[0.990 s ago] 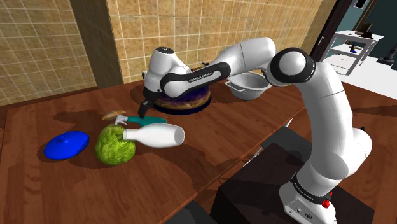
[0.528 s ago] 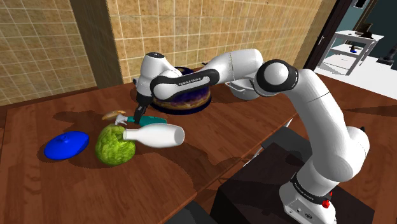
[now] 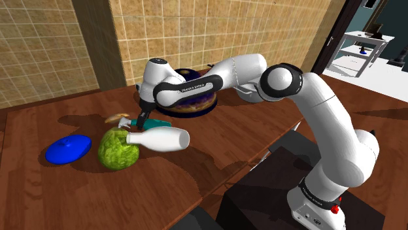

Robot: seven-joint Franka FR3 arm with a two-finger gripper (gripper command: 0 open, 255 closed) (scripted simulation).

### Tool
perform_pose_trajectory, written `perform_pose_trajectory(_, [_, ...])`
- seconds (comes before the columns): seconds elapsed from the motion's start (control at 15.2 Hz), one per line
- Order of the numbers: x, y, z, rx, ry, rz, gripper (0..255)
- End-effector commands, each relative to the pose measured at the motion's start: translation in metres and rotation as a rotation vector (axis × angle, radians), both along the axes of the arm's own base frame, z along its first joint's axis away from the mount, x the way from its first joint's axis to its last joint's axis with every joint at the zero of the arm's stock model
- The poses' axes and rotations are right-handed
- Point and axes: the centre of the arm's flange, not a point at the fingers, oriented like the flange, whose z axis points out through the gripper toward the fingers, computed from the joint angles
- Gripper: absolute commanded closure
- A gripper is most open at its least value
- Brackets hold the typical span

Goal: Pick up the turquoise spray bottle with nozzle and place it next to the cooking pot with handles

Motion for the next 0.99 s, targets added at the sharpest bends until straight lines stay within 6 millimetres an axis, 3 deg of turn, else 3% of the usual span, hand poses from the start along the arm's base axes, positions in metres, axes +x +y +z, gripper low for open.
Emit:
perform_pose_trajectory(0.0, [0.000,0.000,0.000,0.000,0.000,0.000,0])
perform_pose_trajectory(0.07, [0.000,0.000,0.000,0.000,0.000,0.000,0])
perform_pose_trajectory(0.13, [0.000,0.000,0.000,0.000,0.000,0.000,255])
perform_pose_trajectory(0.73, [0.000,0.000,0.000,0.000,0.000,0.000,255])
perform_pose_trajectory(0.92, [0.000,0.000,0.016,0.000,0.000,0.000,255])
